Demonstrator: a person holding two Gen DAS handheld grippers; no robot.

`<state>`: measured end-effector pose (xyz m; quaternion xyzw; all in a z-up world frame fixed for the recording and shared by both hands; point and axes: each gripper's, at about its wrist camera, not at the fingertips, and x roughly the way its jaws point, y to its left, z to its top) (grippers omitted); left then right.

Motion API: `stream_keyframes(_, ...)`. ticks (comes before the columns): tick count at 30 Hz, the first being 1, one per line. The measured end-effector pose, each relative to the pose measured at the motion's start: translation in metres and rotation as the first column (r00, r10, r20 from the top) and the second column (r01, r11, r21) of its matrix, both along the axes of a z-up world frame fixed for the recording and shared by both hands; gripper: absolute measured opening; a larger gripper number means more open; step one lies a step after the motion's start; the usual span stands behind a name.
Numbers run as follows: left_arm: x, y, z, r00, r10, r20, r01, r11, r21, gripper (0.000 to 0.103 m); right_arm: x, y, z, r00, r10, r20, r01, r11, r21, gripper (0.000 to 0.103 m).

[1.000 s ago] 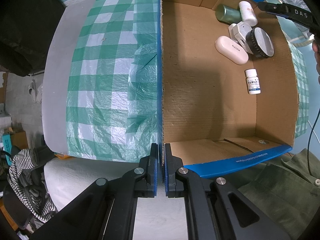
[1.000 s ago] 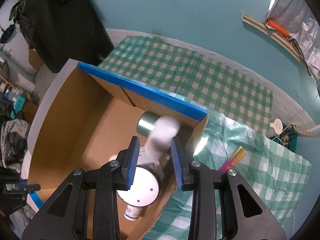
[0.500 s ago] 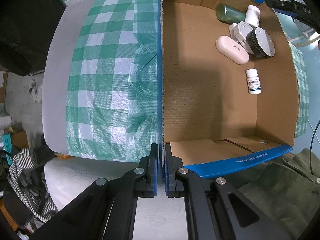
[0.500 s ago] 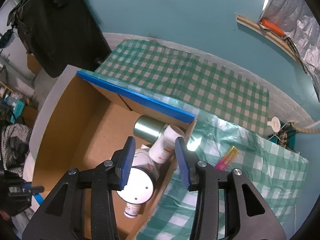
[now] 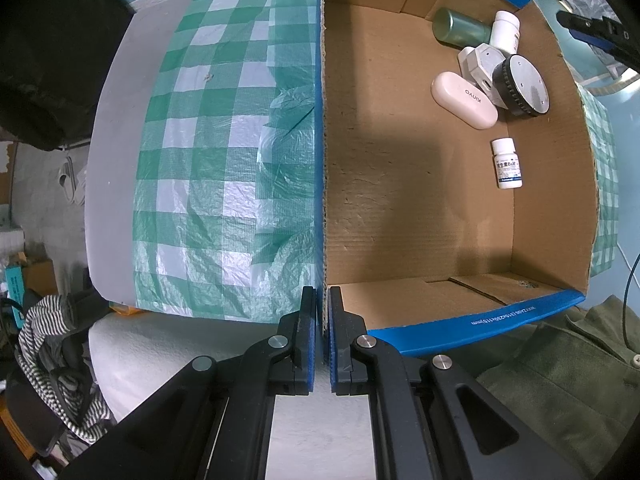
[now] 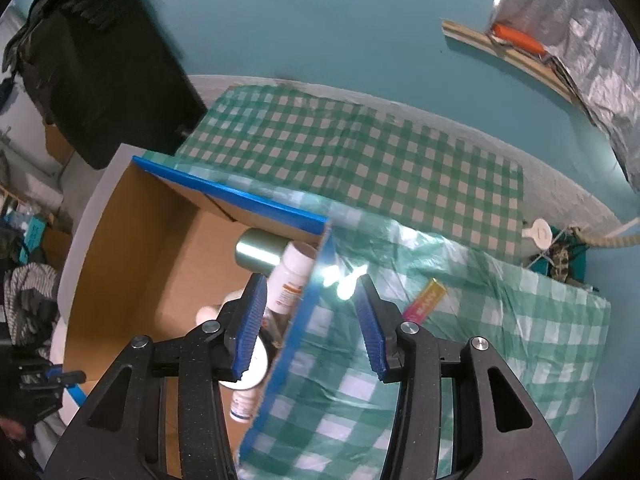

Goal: Organize rigid objects
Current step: 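Move the right gripper back over the gold-pink SANY USB stick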

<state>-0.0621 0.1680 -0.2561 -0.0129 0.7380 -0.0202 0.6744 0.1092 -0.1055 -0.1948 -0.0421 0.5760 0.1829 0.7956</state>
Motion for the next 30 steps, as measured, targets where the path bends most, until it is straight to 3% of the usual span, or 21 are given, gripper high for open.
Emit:
stream_keyframes(10,-0.001,0.0,0.001,1.0,-0.003,0.0,0.003,1.0,-0.001,0.005,0.011,-0.043,-0.024,0.991,-0.112,-0.068,0.112,0.994,-0.008,0.046)
stream_keyframes(17,-0.003,0.0,0.002,1.0,-0.003,-0.003,0.003,1.0,-0.001,0.005,0.033,-0.077,-0.06,0.957,-0.236,-0.167,0.237,0.971,-0.016,0.046)
stream_keyframes(23,-0.003,-0.001,0.001,1.0,-0.001,-0.007,0.001,1.0,0.0,0.005,0.046,-0.08,-0.088,0.933,-0.283,-0.22,0.279,0.959,-0.051,0.046)
stream_keyframes(30,-0.003,-0.001,0.001,1.0,0.006,-0.008,-0.006,1.0,0.003,0.005,0.047,-0.072,-0.11,0.928,-0.301,-0.221,0.285,0.953,-0.102,0.046)
